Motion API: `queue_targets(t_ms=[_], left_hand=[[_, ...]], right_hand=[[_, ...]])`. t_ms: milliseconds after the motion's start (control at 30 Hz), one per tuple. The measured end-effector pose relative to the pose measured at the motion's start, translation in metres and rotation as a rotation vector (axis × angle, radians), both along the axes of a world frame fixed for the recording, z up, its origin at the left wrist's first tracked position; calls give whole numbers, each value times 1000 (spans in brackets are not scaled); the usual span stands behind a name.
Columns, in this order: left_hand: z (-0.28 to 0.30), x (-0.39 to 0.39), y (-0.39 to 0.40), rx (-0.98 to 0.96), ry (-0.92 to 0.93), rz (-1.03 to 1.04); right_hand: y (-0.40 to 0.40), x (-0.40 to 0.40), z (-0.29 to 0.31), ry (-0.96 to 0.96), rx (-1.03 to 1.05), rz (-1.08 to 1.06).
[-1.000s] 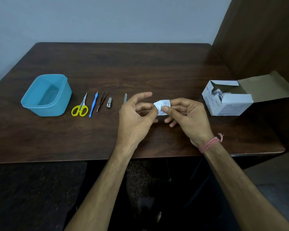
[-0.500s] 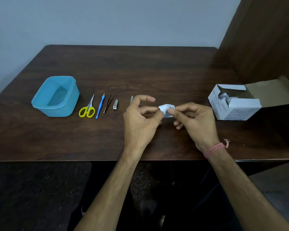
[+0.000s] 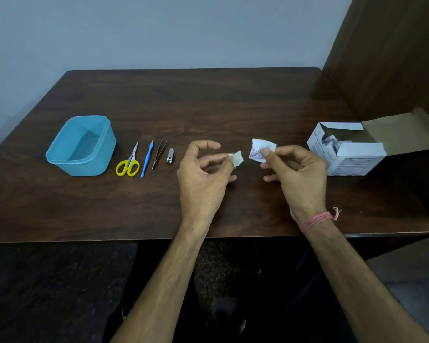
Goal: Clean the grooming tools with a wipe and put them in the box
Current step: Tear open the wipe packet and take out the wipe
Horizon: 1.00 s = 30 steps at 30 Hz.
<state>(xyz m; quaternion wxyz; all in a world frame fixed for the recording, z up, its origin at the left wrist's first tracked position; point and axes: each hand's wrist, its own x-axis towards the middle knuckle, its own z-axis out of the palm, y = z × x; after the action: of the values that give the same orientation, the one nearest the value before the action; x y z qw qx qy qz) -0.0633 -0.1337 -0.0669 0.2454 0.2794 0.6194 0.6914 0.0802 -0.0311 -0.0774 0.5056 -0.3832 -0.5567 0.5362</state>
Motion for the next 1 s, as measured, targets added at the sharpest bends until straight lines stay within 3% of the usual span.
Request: queue_targets(t_ms=[133, 367, 767, 1000], left_hand=[[-1, -2, 2, 4, -36, 5], [-5, -3, 5, -23, 2, -9], [-7, -5, 5, -8, 8, -20], [-8, -5, 4, -8, 22, -41]], right_hand=[[15, -5, -2, 32, -67, -115], [35, -3, -1, -349, 67, -134], [44, -8, -9, -504, 148, -147], [49, -14, 1, -861, 327, -177]])
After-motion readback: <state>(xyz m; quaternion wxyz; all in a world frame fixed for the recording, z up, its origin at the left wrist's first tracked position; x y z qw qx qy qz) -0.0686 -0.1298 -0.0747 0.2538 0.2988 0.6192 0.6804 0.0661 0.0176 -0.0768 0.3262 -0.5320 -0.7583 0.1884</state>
